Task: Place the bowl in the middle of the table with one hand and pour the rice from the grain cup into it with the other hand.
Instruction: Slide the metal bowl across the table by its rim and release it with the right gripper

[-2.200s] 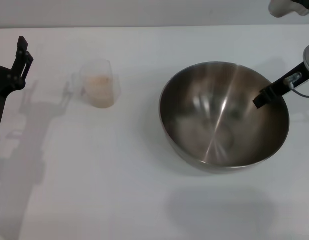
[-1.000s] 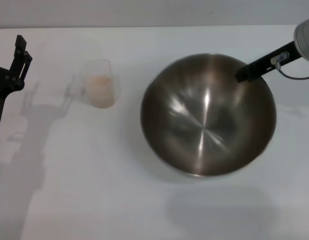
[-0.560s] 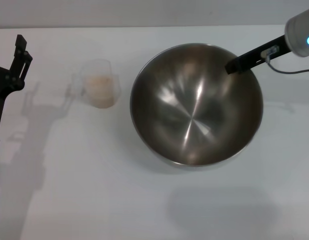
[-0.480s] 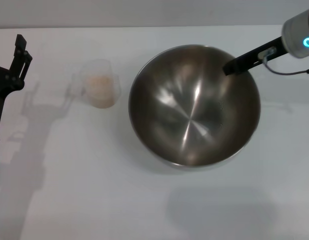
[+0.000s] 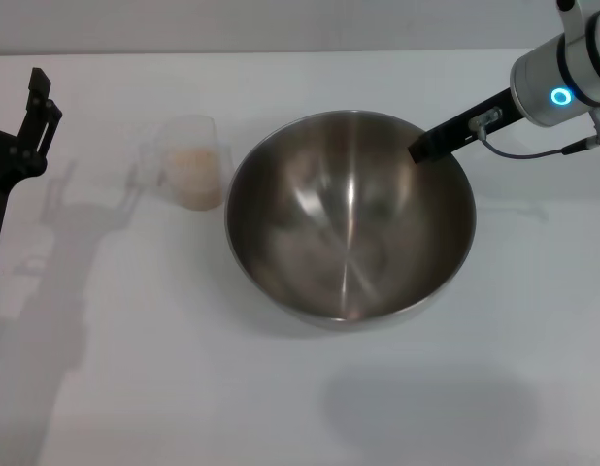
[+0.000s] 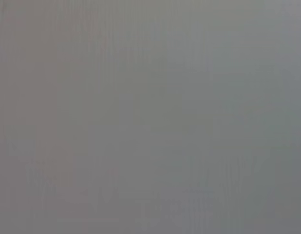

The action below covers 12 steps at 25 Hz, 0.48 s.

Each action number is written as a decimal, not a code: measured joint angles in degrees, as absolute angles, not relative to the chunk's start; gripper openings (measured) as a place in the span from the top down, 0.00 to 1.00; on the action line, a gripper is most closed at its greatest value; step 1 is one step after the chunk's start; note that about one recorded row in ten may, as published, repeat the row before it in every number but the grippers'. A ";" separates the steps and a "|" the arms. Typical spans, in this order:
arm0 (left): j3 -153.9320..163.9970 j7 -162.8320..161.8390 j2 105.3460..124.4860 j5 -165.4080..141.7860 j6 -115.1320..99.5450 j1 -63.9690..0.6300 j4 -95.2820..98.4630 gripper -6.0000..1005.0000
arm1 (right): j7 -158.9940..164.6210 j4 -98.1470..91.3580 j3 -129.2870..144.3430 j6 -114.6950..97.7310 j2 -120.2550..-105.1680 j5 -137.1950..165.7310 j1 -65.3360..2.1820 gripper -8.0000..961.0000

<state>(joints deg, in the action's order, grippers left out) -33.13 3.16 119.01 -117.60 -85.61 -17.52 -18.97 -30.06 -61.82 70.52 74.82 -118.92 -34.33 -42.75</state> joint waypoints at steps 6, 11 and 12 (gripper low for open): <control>-33.13 3.16 119.01 -117.60 -85.61 -17.43 -19.02 0.21 | -29.37 -61.81 70.66 74.93 -118.91 -33.24 -43.18 0.95; -33.14 3.16 119.00 -117.60 -85.61 -17.40 -18.99 0.21 | -29.32 -64.12 70.84 74.99 -118.92 -32.30 -43.14 0.81; -33.14 3.16 119.00 -117.59 -85.61 -17.40 -18.99 0.21 | -29.32 -65.28 70.84 74.98 -118.91 -32.00 -43.04 0.77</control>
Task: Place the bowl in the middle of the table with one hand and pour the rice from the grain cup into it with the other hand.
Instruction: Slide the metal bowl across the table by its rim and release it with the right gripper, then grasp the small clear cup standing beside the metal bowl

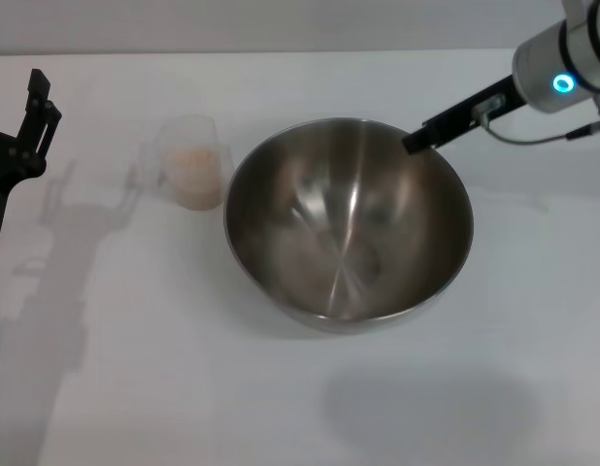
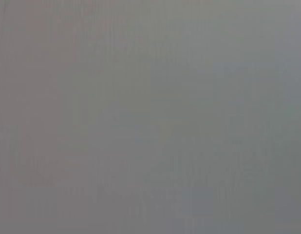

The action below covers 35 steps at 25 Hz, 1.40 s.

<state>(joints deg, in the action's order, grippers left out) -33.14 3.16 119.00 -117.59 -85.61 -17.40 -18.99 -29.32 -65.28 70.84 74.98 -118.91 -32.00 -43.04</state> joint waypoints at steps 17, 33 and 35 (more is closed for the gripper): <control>-33.14 3.16 119.00 -117.59 -85.55 -17.41 -19.00 0.21 | -43.66 -76.89 91.07 14.19 -119.26 -42.29 -26.89 0.47; -22.22 4.03 119.05 -117.60 -84.68 -15.38 -18.94 0.21 | -13.03 -33.76 117.67 -70.85 -119.06 -45.25 -26.01 0.47; -20.67 4.45 119.09 -117.60 -83.61 -15.30 -19.00 0.21 | -10.21 -30.83 117.46 -72.27 -119.02 -45.23 -26.14 0.47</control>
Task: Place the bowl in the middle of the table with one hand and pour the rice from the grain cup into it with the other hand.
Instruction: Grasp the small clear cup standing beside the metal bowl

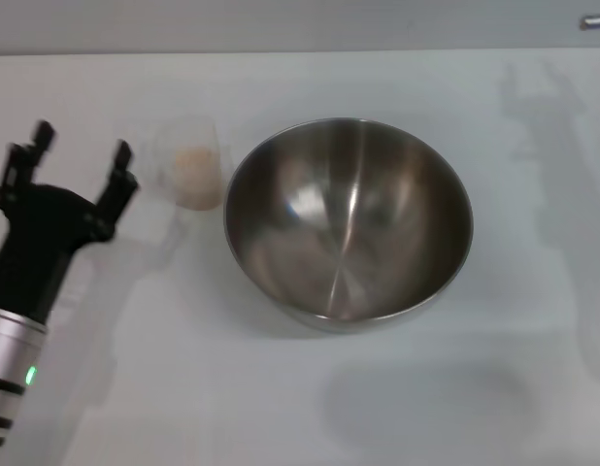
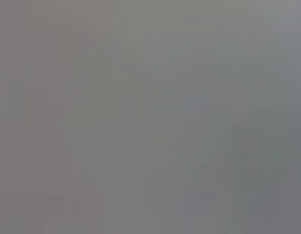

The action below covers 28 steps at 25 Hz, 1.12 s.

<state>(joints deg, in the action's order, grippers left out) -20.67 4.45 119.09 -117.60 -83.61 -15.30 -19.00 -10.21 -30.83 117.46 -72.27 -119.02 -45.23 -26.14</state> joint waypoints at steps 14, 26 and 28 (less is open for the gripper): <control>-22.20 4.69 119.10 -117.22 -64.99 -20.47 -19.60 0.22 | -8.55 -23.02 117.40 -79.93 -119.23 -45.17 -23.60 0.47; -27.45 8.29 119.09 -117.14 -57.77 -23.24 -18.66 0.22 | -8.46 -22.28 117.18 -81.75 -119.36 -45.17 -22.04 0.47; -27.85 8.33 119.09 -117.14 -57.40 -23.40 -18.61 0.22 | -8.46 -22.27 117.06 -81.77 -119.36 -45.17 -21.99 0.47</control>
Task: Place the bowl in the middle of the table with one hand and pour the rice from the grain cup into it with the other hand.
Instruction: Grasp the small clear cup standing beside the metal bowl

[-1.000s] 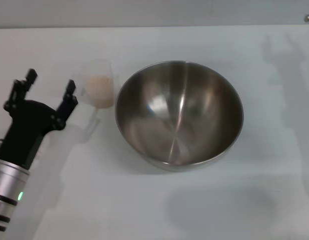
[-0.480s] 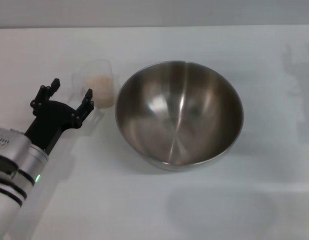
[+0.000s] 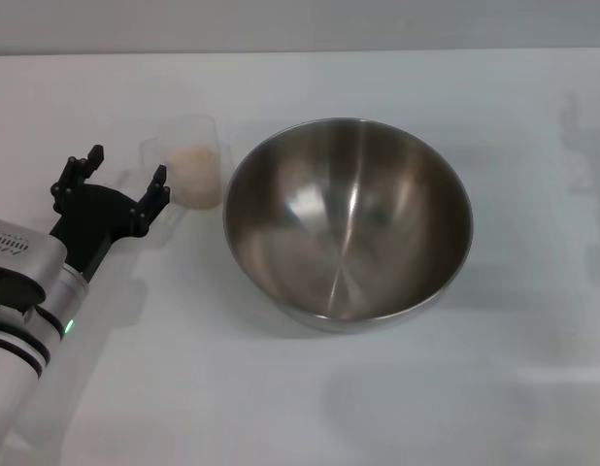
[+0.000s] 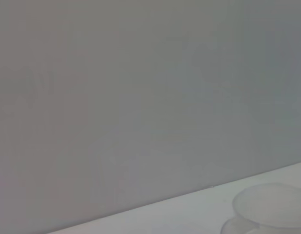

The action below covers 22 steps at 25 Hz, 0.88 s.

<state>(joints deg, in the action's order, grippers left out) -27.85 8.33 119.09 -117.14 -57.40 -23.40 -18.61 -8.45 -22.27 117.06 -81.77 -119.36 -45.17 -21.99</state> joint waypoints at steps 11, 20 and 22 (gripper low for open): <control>-29.60 8.35 119.09 -117.16 -55.34 -25.32 -17.69 0.22 | -8.43 -22.23 116.97 -81.83 -119.22 -45.27 -22.30 0.47; -31.53 8.35 119.09 -117.15 -52.67 -27.03 -17.06 0.22 | -8.43 -22.24 116.98 -81.83 -119.12 -45.49 -22.63 0.47; -31.63 8.35 119.09 -117.16 -52.39 -27.22 -17.04 0.22 | -8.43 -22.24 116.98 -81.66 -119.08 -45.54 -22.83 0.47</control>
